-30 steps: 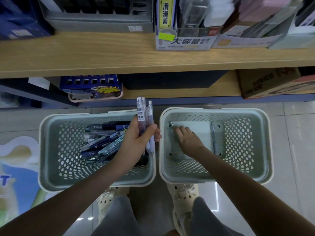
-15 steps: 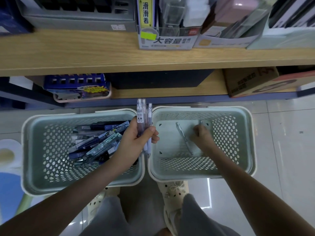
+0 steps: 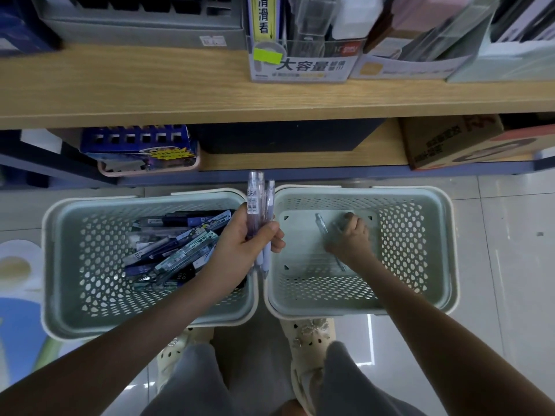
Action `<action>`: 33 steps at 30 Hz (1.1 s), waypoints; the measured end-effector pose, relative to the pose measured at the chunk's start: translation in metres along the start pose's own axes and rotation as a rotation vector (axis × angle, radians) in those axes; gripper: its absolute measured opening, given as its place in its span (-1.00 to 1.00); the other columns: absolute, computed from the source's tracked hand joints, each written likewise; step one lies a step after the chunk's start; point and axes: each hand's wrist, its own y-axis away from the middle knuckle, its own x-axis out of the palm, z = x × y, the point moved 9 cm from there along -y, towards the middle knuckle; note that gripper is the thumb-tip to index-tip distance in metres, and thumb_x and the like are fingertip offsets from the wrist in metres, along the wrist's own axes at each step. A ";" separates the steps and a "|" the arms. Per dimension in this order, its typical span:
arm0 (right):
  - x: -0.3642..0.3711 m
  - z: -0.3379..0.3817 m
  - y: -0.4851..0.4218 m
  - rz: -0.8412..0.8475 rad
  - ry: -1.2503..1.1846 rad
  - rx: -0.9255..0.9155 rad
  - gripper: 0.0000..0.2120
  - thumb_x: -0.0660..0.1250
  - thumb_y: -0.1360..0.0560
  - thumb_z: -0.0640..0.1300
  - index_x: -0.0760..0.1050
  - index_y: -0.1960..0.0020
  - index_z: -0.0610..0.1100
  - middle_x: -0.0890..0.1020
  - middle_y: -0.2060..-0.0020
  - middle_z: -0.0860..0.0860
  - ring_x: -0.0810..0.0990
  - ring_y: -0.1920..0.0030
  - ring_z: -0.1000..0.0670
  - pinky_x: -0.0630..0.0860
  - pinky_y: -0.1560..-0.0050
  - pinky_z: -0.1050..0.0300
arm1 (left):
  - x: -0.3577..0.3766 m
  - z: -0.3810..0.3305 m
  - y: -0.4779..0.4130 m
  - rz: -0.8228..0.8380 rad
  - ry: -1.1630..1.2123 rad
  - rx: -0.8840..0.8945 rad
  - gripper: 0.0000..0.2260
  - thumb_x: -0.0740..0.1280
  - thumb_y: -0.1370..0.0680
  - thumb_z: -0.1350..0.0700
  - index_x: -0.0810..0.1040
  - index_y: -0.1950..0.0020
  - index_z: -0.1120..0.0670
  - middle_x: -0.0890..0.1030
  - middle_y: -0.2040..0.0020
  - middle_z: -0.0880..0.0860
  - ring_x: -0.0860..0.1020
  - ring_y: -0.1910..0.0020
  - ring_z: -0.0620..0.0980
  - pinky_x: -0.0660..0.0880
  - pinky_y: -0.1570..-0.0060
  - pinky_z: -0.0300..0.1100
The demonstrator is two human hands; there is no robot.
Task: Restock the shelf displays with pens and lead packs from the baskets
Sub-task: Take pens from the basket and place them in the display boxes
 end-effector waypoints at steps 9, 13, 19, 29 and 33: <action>-0.009 0.013 -0.007 0.069 -0.174 -0.091 -0.83 0.37 -0.46 -0.24 0.49 -0.05 -0.18 0.58 0.02 -0.12 0.48 0.14 -0.02 0.33 0.25 0.21 | 0.000 0.000 -0.001 0.042 -0.021 0.015 -0.92 0.21 -0.61 0.31 0.44 -0.02 0.16 0.61 0.20 0.08 0.62 0.24 -0.07 0.56 0.15 -0.23; -0.013 0.019 -0.006 0.079 -0.127 -0.127 -0.83 0.38 -0.48 -0.20 0.55 -0.07 -0.19 0.62 0.04 -0.14 0.50 0.15 -0.04 0.30 0.30 0.21 | -0.001 0.001 -0.001 0.044 -0.011 0.014 -0.93 0.22 -0.60 0.30 0.44 -0.03 0.16 0.62 0.22 0.03 0.62 0.24 -0.07 0.57 0.14 -0.22; -0.017 0.023 -0.005 0.129 -0.109 -0.166 -0.76 0.38 -0.47 -0.19 0.61 -0.13 -0.16 0.66 0.04 -0.12 0.58 0.11 -0.06 0.29 0.32 0.32 | 0.000 0.002 -0.001 0.055 0.000 0.018 -0.92 0.22 -0.59 0.28 0.44 -0.03 0.13 0.64 0.25 -0.03 0.62 0.25 -0.08 0.56 0.15 -0.23; -0.070 0.071 0.050 0.284 -0.631 -0.315 -0.98 0.38 -0.48 -0.31 0.57 0.11 -0.23 0.63 0.20 -0.12 0.56 0.16 0.12 0.42 0.03 0.27 | 0.000 -0.001 -0.001 0.033 -0.019 -0.009 -0.93 0.19 -0.62 0.30 0.43 -0.06 0.24 0.63 0.14 0.08 0.63 0.20 -0.07 0.57 0.11 -0.22; -0.133 0.102 0.101 0.245 -0.838 -0.407 -0.92 0.38 -0.48 -0.29 0.61 0.10 -0.14 0.67 0.12 -0.09 0.62 0.06 0.02 0.47 -0.05 0.20 | 0.013 -0.022 0.008 0.074 0.003 -0.048 -0.80 0.19 -0.63 0.25 0.37 -0.20 0.33 0.66 0.01 0.09 0.66 0.04 -0.02 0.59 -0.03 -0.16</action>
